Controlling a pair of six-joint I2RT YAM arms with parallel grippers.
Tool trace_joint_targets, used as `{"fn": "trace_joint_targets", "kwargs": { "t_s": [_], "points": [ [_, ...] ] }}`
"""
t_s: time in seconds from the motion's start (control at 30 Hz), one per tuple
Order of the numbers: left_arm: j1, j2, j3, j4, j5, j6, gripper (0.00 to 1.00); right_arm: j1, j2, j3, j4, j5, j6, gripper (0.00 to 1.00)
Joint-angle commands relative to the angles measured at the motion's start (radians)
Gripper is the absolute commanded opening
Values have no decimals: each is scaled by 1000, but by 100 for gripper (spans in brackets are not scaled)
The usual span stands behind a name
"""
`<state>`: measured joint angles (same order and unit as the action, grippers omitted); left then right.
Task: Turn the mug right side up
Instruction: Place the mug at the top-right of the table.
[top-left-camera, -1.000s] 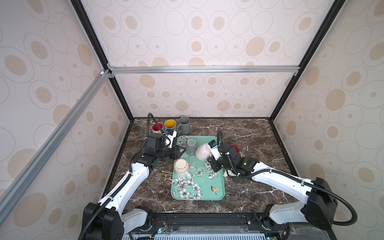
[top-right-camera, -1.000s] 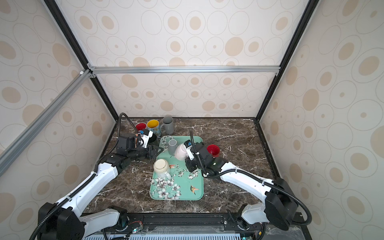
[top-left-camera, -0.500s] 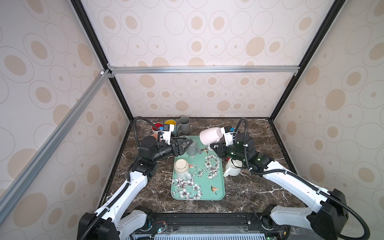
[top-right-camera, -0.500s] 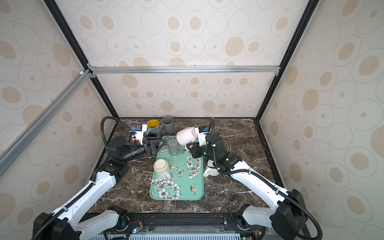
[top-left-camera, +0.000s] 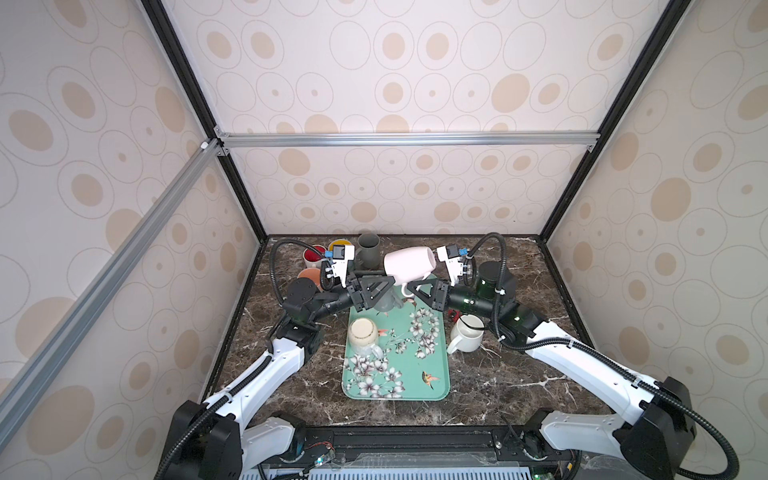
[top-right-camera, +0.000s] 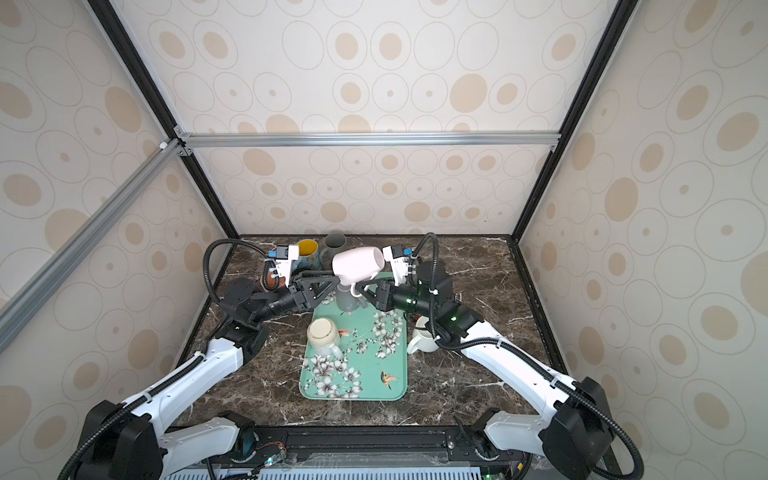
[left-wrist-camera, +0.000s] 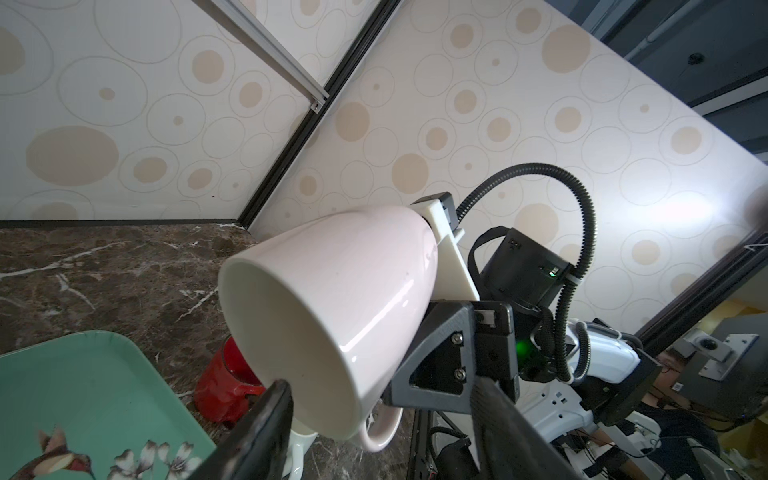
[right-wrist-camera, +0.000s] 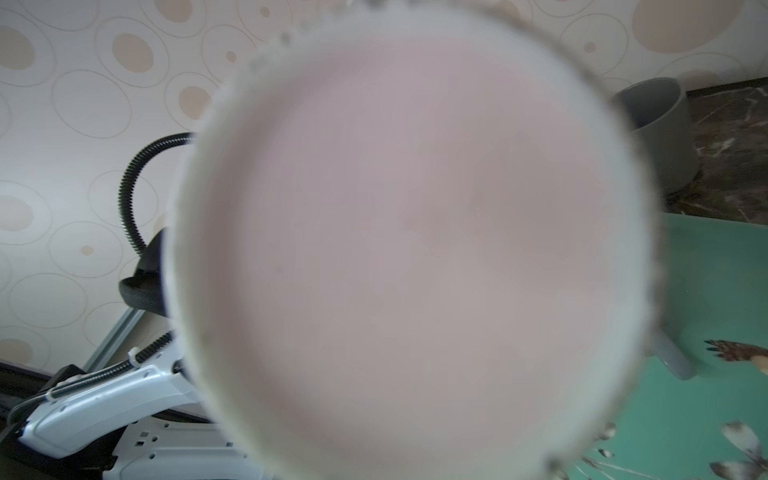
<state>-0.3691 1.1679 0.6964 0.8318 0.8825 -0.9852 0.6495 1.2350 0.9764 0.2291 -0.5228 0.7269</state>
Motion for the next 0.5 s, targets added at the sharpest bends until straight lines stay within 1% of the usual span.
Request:
{"fn": "trace_joint_targets", "kwargs": {
  "t_s": [0.0, 0.1, 0.23, 0.37, 0.47],
  "points": [
    [-8, 26, 31, 257, 56, -175, 65, -3, 10, 41, 195, -77, 66, 2],
    [-11, 48, 48, 329, 81, -232, 59, -3, 20, 41, 202, -89, 78, 2],
    [-22, 54, 69, 321, 113, -230, 52, -3, 30, 32, 213, -99, 98, 2],
    [-29, 50, 78, 313, 118, -232, 38, -7, 41, 22, 244, -106, 126, 2],
    [-31, 50, 84, 291, 108, -223, 24, -12, 47, 21, 242, -108, 135, 2]
  ]
}}
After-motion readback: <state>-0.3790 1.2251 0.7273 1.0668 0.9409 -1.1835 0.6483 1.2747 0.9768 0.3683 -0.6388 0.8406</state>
